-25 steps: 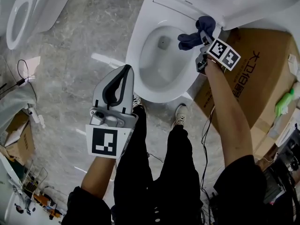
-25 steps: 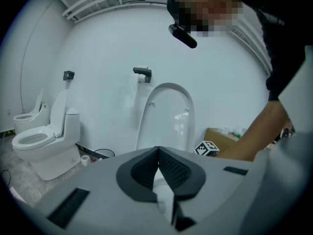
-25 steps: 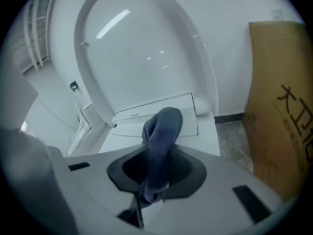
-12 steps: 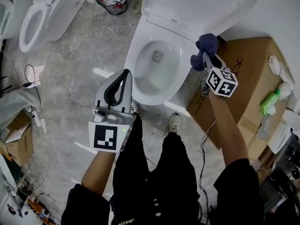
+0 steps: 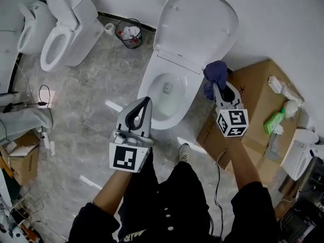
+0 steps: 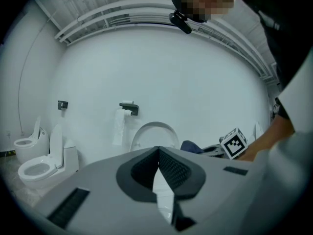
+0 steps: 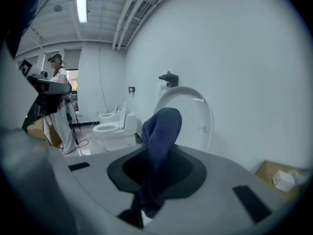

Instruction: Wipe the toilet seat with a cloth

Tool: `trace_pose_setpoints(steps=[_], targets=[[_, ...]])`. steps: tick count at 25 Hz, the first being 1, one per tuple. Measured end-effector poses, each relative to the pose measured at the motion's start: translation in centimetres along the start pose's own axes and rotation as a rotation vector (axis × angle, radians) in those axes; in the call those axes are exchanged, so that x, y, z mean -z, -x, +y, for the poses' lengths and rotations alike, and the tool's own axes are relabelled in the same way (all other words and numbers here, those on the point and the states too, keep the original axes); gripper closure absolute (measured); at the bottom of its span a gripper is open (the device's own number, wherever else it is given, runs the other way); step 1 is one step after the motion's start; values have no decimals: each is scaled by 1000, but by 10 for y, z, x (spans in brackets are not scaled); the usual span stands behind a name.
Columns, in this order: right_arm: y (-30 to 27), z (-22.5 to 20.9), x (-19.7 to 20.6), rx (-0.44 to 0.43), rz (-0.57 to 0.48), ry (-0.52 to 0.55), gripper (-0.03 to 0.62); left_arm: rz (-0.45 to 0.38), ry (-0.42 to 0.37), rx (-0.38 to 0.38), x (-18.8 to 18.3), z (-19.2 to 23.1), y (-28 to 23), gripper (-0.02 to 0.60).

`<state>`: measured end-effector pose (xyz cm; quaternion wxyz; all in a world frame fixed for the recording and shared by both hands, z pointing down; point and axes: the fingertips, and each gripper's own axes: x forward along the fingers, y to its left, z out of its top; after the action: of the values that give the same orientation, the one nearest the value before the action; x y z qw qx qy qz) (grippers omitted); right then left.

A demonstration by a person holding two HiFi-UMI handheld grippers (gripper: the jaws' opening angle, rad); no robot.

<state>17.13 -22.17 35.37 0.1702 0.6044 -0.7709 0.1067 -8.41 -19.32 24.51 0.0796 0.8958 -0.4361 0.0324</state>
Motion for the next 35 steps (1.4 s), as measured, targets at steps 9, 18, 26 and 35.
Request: trace_pose_setpoints(steps=[9, 18, 26, 35], targets=[[80, 34, -120, -87, -202, 39, 522, -72, -28, -18, -83, -20, 33, 571], [150, 44, -182, -78, -311, 82, 522, -144, -61, -26, -140, -35, 59, 571], [205, 30, -214, -11, -401, 48, 522, -236, -71, -50, -191, -42, 84, 571], [246, 19, -232, 56, -475, 2, 522, -265, -93, -40, -212, -47, 105, 571]])
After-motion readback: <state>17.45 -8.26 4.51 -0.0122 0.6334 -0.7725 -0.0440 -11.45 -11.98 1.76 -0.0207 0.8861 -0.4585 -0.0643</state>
